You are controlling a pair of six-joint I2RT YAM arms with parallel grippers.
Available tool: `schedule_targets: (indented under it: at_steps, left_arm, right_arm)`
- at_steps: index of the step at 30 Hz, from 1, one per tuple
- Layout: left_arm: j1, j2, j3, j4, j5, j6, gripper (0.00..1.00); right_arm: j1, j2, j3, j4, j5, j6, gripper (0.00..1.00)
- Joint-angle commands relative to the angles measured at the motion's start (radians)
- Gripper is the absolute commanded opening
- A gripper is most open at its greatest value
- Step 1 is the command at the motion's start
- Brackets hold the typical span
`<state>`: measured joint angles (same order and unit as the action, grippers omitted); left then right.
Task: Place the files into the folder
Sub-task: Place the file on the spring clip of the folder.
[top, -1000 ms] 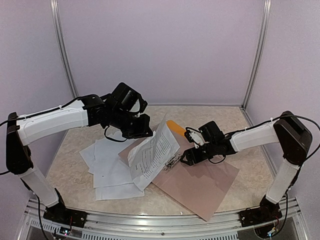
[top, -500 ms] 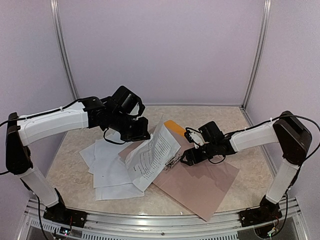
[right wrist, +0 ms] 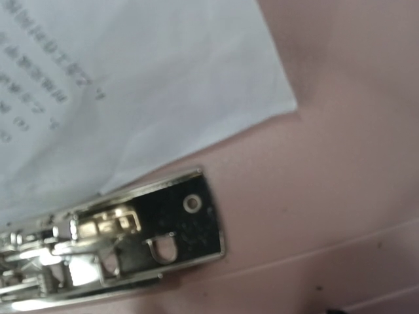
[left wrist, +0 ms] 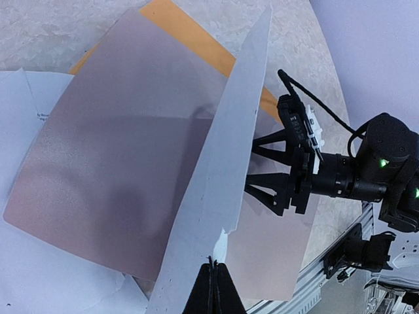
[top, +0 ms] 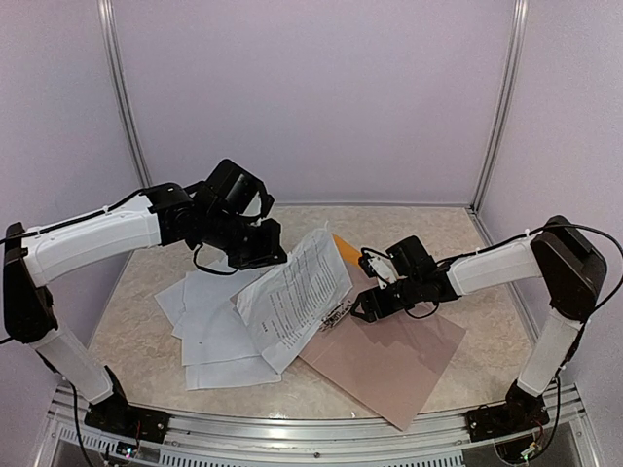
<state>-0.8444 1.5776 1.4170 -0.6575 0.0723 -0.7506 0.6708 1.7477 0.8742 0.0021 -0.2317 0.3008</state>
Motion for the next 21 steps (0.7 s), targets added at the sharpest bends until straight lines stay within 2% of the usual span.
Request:
schedule_targets:
  at_steps: [1, 5, 21]
  left_arm:
    - [0.028, -0.023, 0.035, 0.056, 0.072, -0.004, 0.0]
    - [0.043, -0.044, 0.017, 0.125, 0.136, -0.066, 0.0]
    - [0.02, -0.084, -0.071, 0.235, 0.174, -0.194, 0.0]
  right_arm:
    - [-0.002, 0.021, -0.012, -0.005, -0.006, 0.005, 0.74]
    - [-0.002, 0.022, -0.011, -0.005, -0.008, 0.004, 0.74]
    - [-0.002, 0.032, -0.02, 0.024, -0.017, 0.009, 0.74]
